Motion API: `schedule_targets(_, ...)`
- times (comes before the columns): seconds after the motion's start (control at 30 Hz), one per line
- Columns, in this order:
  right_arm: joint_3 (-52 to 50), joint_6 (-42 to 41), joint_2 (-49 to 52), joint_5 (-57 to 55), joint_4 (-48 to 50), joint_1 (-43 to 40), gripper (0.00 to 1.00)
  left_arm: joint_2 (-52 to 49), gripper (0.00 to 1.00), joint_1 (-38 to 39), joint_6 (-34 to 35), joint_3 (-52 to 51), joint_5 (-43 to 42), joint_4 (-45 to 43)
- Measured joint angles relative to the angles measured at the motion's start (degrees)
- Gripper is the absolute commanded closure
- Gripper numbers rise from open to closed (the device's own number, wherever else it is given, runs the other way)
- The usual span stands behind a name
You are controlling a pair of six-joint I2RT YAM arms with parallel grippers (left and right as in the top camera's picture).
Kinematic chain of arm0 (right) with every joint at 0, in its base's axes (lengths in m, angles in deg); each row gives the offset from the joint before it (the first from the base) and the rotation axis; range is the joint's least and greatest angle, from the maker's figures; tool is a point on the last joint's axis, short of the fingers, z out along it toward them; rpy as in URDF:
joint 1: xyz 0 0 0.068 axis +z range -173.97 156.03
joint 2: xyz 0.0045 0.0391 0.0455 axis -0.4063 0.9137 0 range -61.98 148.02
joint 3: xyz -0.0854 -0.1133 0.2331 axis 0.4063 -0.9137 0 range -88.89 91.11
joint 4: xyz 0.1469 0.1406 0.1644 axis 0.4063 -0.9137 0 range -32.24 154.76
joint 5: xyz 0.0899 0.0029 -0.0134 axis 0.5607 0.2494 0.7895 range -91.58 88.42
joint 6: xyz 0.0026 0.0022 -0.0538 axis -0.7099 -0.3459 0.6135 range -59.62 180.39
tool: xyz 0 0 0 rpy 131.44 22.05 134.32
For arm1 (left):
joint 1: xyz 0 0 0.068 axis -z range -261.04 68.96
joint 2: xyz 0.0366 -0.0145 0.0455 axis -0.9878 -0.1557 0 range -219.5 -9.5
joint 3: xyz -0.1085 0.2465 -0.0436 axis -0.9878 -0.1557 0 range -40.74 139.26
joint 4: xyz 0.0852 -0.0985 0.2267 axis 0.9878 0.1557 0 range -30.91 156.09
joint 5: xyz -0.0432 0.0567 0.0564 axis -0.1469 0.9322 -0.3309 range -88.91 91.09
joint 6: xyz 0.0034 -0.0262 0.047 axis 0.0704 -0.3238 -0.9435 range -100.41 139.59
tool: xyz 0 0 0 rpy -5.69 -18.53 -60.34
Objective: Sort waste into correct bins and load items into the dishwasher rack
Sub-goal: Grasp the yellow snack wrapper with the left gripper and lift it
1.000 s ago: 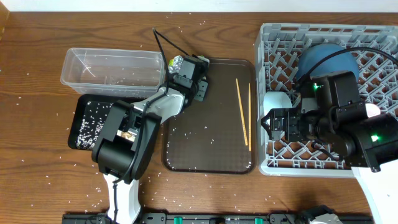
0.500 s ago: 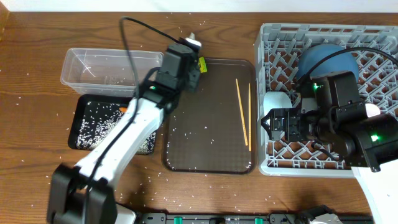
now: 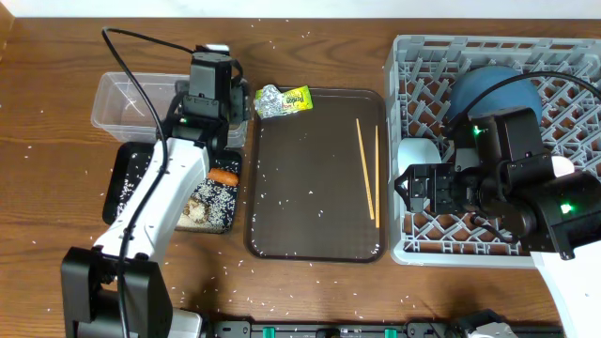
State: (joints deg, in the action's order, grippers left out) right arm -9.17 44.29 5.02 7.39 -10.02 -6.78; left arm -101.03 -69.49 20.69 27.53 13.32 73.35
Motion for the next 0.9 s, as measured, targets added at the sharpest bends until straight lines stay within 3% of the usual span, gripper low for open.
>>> schedule_targets(0.3,0.00,0.00,0.00,0.00,-0.13,0.00,0.01,-1.86,0.14,4.63,-2.91,0.04,-8.41,-12.59)
schedule_targets(0.63,0.00,-0.02,0.00,0.00,-2.19,0.00,0.01,-21.66,0.13,8.76,-14.32,0.20,-10.58,-31.04)
schedule_targets(0.8,-0.02,0.00,0.00,-0.02,-2.97,0.00,0.01,-27.69,0.15,9.22,-15.56,0.20,-10.64,-32.63)
schedule_targets(0.9,-0.02,0.00,0.00,-0.02,-2.97,0.00,0.01,-28.94,0.22,9.38,-16.09,0.20,-11.52,-32.28)
